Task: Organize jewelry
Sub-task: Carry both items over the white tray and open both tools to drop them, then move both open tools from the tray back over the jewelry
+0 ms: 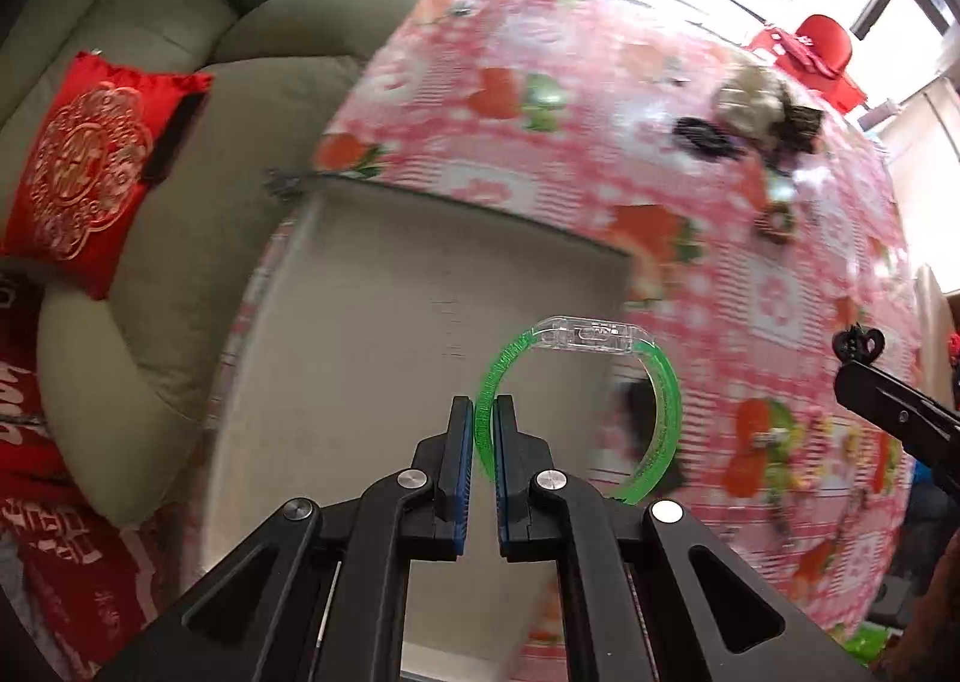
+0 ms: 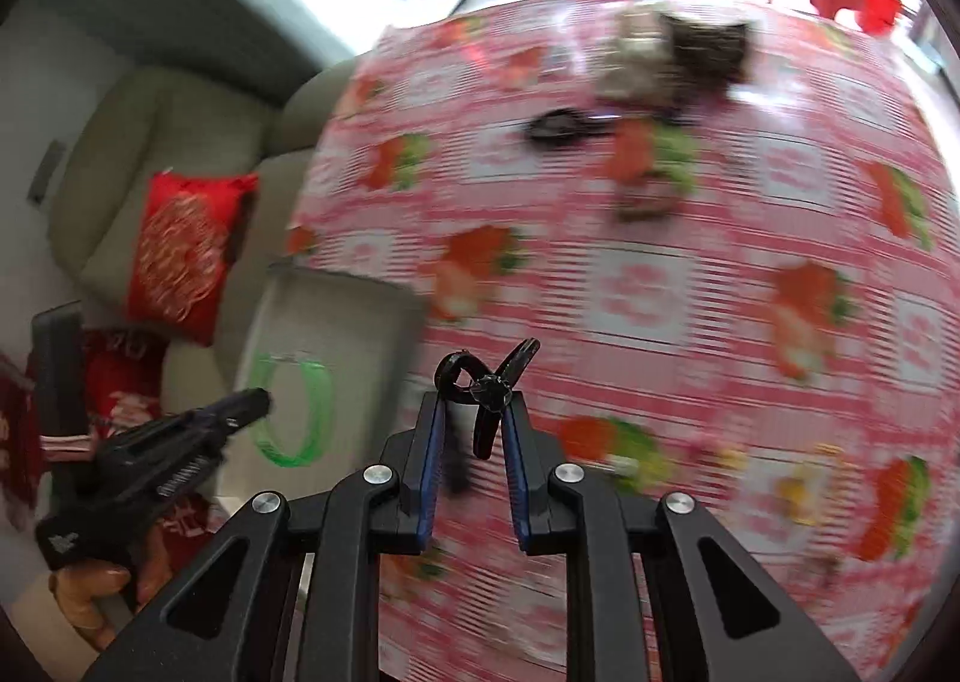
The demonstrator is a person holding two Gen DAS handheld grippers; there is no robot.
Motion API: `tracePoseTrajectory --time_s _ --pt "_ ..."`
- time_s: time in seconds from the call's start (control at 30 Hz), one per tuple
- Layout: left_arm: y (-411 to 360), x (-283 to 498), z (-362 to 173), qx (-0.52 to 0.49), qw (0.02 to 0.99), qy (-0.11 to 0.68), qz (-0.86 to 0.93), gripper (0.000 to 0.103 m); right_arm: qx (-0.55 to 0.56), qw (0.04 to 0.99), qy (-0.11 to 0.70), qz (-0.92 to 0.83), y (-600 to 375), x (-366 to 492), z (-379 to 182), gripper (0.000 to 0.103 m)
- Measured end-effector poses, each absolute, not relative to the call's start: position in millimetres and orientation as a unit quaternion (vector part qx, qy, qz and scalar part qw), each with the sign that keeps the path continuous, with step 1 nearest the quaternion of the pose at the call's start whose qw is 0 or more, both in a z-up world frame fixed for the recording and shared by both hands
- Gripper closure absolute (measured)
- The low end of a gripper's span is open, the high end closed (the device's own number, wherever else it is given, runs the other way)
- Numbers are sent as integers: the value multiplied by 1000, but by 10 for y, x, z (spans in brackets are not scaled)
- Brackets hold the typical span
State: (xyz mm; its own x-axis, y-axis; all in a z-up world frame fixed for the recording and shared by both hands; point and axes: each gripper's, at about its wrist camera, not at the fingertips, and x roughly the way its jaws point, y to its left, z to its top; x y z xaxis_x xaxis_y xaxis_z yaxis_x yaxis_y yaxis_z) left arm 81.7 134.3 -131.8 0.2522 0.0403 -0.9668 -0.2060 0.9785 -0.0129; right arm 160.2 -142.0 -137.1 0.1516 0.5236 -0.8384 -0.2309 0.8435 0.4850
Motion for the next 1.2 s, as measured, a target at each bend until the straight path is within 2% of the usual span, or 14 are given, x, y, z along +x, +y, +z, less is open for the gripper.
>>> tracePoseTrajectory --time_s 0.33,0.77,0.87,0.93,1.03,1.2 --pt "1919 959 -1881 -52 778 621 80 90 83 721 628 282 -13 1707 -1845 82" --pt "1912 941 -2079 -5 788 611 79 90 54 710 662 235 159 1837 -2326 80" --pt "1901 914 -2058 5 790 608 83 90 57 709 662 238 180 1856 -2329 71" --pt "1882 900 -2027 8 792 604 83 90 68 707 659 247 191 1866 -2306 57" --pt "1858 874 -1958 13 797 599 83 90 77 713 649 256 185 1850 -2204 43" --pt "1811 811 -1848 7 801 594 75 90 94 725 631 259 64 1801 -1995 36"
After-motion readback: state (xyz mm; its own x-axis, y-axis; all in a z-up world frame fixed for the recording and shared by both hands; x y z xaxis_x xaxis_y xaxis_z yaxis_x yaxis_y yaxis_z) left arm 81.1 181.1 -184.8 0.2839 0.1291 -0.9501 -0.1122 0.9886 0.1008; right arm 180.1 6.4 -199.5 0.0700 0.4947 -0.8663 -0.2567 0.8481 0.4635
